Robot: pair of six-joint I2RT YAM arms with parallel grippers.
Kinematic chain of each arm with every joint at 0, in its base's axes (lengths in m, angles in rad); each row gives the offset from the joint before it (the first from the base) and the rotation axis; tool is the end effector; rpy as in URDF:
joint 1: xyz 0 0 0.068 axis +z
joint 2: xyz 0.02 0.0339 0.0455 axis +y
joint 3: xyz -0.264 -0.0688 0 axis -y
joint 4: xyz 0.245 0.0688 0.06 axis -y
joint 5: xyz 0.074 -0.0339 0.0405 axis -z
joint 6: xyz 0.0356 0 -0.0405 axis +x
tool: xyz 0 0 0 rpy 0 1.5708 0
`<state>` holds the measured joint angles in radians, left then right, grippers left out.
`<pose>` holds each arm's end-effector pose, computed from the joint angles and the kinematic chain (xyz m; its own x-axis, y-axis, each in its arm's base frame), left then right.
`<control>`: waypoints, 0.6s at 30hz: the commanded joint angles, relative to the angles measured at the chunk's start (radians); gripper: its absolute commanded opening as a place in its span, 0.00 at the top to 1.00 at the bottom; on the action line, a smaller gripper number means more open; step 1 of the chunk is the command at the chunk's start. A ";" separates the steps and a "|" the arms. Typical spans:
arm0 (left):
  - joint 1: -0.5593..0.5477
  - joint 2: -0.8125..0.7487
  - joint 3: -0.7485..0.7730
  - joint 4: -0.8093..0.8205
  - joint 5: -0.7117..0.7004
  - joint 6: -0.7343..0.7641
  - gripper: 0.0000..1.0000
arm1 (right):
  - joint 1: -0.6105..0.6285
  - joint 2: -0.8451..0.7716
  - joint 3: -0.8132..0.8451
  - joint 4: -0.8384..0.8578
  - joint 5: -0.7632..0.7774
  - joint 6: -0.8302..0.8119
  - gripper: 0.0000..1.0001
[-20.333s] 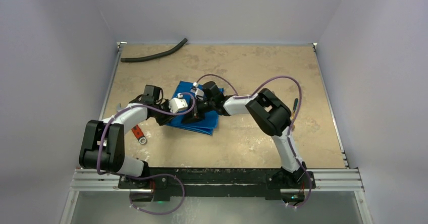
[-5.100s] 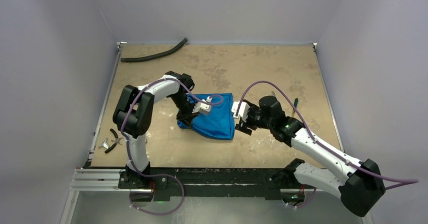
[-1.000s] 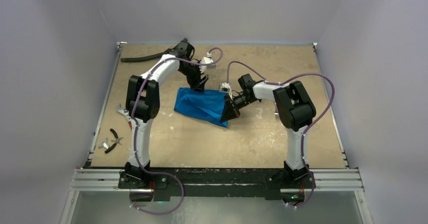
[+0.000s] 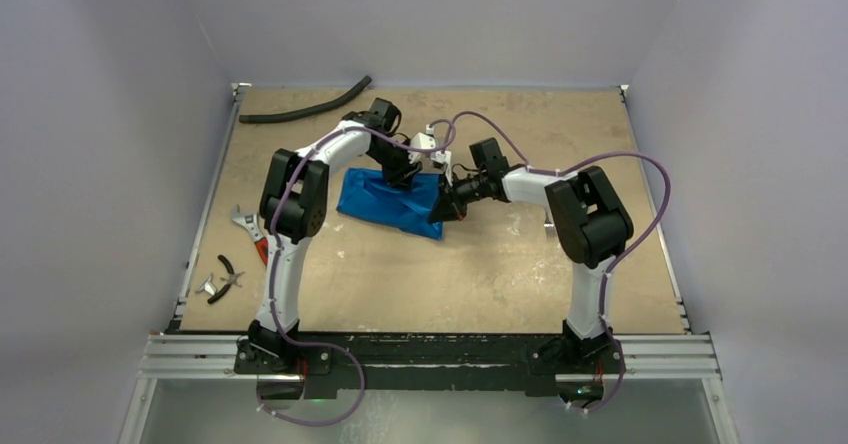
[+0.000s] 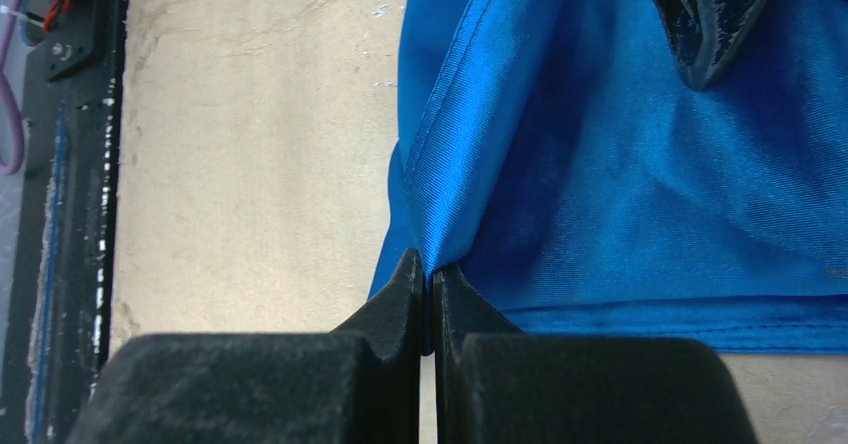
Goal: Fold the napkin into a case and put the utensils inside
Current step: Fold the lower triangle-folded napkin at the center of the board.
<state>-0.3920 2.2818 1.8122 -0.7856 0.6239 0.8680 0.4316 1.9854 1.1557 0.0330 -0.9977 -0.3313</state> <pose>0.4263 -0.1987 0.1584 -0.2034 0.7542 -0.6244 0.9791 0.1629 -0.1221 0.3519 0.1950 0.1482 -0.3668 -0.3631 -0.8565 -0.9303 0.1361 0.3407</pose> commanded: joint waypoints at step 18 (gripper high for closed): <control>-0.007 -0.062 0.029 -0.046 0.080 0.015 0.50 | 0.019 0.038 0.000 -0.045 0.449 0.205 0.71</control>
<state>-0.3656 2.2818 1.8313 -0.8288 0.5972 0.8562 0.4694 1.9972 1.1755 0.0559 -0.7731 -0.3058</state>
